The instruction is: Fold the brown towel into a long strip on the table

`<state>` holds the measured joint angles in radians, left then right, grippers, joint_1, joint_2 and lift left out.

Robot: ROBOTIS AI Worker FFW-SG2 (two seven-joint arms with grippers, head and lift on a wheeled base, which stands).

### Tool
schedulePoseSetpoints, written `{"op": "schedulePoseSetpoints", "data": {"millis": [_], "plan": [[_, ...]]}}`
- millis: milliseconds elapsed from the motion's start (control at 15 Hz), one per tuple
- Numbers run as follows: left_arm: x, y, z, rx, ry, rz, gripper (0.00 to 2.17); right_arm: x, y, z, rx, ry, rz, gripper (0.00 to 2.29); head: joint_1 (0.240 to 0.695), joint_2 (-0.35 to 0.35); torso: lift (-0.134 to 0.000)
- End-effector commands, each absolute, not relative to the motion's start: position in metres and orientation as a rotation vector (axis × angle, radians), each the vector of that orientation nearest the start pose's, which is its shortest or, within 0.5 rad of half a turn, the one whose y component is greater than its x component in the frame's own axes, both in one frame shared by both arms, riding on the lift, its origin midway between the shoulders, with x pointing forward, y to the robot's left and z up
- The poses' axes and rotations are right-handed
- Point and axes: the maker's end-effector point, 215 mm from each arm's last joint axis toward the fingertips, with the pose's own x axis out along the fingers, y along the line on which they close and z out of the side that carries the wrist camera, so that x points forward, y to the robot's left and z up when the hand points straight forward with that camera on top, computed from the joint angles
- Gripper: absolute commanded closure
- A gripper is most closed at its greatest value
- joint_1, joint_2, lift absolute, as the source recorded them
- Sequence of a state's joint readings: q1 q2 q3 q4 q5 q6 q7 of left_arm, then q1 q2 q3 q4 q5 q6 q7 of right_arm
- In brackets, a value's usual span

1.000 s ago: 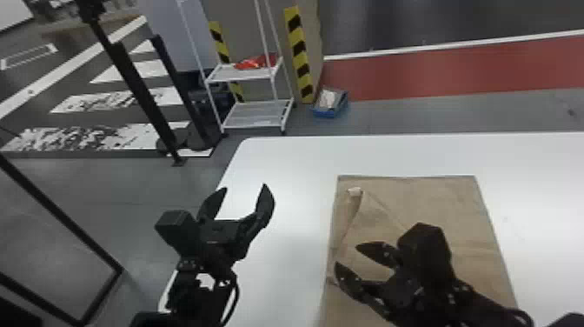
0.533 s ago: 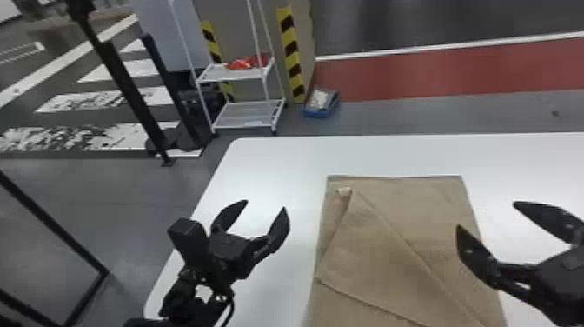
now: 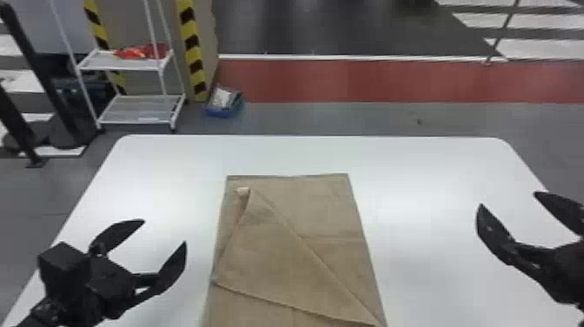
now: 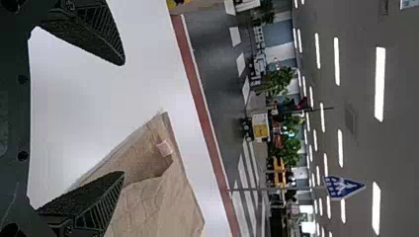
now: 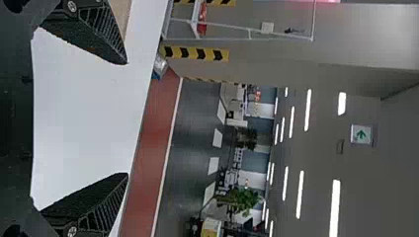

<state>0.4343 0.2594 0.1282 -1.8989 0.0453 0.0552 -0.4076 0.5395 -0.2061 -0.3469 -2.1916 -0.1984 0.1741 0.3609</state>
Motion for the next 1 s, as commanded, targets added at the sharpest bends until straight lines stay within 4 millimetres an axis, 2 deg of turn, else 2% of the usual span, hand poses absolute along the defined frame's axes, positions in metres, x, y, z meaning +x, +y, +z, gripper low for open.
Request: {"op": "schedulePoseSetpoints", "data": {"millis": [0,133,267,400,467,600,733,800,933], "plan": [[0.456,0.256,-0.392,0.219,0.174,-0.385,0.08,0.44,-0.383,-0.292,-0.159,0.074,0.096,0.08,0.695,-0.068,-0.101],[0.461,0.245,-0.387,0.219,0.162,-0.403,0.07,0.439,-0.401,-0.285,-0.203,0.071,0.064,0.08,0.695,-0.143,-0.101],[0.456,0.235,-0.394,0.245,0.189,-0.452,0.08,0.433,-0.418,-0.283,-0.221,0.082,0.044,0.08,0.695,-0.179,-0.101],[0.449,0.224,-0.408,0.287,0.233,-0.512,0.12,0.418,-0.458,-0.287,-0.238,0.119,-0.014,0.08,0.695,-0.209,-0.101],[0.443,0.218,-0.415,0.307,0.256,-0.541,0.15,0.413,-0.476,-0.287,-0.242,0.127,-0.042,0.08,0.695,-0.25,-0.101],[0.429,0.207,-0.433,0.362,0.327,-0.605,0.15,0.398,-0.512,-0.276,-0.219,0.121,-0.106,0.08,0.695,-0.303,-0.101],[0.418,0.211,-0.449,0.399,0.429,-0.628,0.15,0.386,-0.541,-0.271,-0.193,0.126,-0.158,0.08,0.695,-0.35,-0.101],[0.412,0.214,-0.458,0.425,0.487,-0.641,0.15,0.38,-0.552,-0.272,-0.18,0.132,-0.176,0.08,0.695,-0.35,-0.101],[0.407,0.221,-0.465,0.462,0.553,-0.652,0.2,0.375,-0.564,-0.273,-0.154,0.136,-0.195,0.09,0.695,-0.35,-0.101]]}}
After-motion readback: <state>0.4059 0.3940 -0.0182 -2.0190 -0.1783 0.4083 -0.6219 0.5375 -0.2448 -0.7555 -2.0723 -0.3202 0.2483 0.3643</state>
